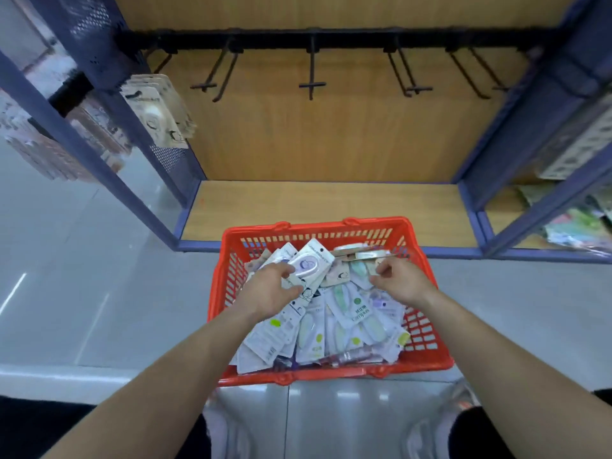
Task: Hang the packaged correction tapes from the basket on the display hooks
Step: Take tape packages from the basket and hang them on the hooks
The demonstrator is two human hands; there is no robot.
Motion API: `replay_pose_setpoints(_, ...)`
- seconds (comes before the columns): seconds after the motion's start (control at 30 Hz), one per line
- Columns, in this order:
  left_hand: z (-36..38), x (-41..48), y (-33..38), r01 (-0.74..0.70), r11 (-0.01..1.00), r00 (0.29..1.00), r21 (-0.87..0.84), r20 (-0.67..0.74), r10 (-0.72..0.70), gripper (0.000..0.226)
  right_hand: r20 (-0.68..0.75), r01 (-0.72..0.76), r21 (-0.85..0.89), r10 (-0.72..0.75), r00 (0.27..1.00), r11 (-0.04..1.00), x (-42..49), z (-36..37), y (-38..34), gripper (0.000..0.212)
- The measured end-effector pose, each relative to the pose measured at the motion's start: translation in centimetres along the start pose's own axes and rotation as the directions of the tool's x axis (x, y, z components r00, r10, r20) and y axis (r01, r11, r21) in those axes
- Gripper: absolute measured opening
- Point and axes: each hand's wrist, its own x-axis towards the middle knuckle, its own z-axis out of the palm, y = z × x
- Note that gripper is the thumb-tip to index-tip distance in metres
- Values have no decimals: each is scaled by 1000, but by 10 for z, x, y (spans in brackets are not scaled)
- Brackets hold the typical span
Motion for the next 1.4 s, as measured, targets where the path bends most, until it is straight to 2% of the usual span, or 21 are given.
replay_pose_setpoints(0.13,51,10,15,28,995,998,-100,64,-21,45,68,-39,77,33,997,996,-4,28,35,27)
replay_pose_setpoints(0.2,74,13,16,46,994,992,-100,124,-34,55,110,-46,109,34,993,993,-4,44,44,35)
replay_pose_setpoints(0.3,95,19,9,56,997,993,-48,111,-50,71,104,-47,123,34,994,991,2,64,48,46)
replay_pose_setpoints(0.4,106,22,5,38,999,995,-21,95,-35,71,118,-54,86,44,992,995,8,78,44,56)
replay_pose_setpoints(0.5,111,26,1,3,997,996,-83,90,5,50,100,-31,60,24,995,998,12,85,44,49)
replay_pose_setpoints(0.6,115,30,2,-9,984,999,-179,42,16,22,124,-56,260,24,992,964,16,83,52,49)
replay_pose_setpoints(0.67,119,31,5,13,975,1000,-223,12,-10,24,125,-90,362,47,991,928,17,79,56,39)
replay_pose_setpoints(0.77,122,32,8,65,969,998,-239,-8,-69,48,113,-111,384,73,991,917,14,76,57,29)
replay_pose_setpoints(0.83,121,32,9,68,970,997,-234,-11,-72,56,100,-107,373,74,992,922,10,74,58,30)
replay_pose_setpoints(0.97,113,35,9,45,975,999,-218,-15,-50,53,72,-63,259,45,996,964,-1,67,50,37)
replay_pose_setpoints(1.07,104,39,11,-14,985,999,-174,-45,6,57,-95,-41,264,68,993,964,-6,55,42,30)
replay_pose_setpoints(1.13,99,42,15,-61,989,998,-137,-18,59,63,-236,-35,277,104,966,960,-6,46,41,23)
replay_pose_setpoints(1.23,100,56,20,-95,992,993,-80,67,100,74,-357,-38,220,116,927,975,3,36,44,34)
replay_pose_setpoints(1.33,107,63,25,-63,998,992,-30,105,66,79,-245,-96,29,100,964,995,11,41,43,59)
replay_pose_setpoints(1.4,113,60,27,-76,997,993,-23,85,77,79,-159,-117,-16,113,981,993,14,53,42,60)
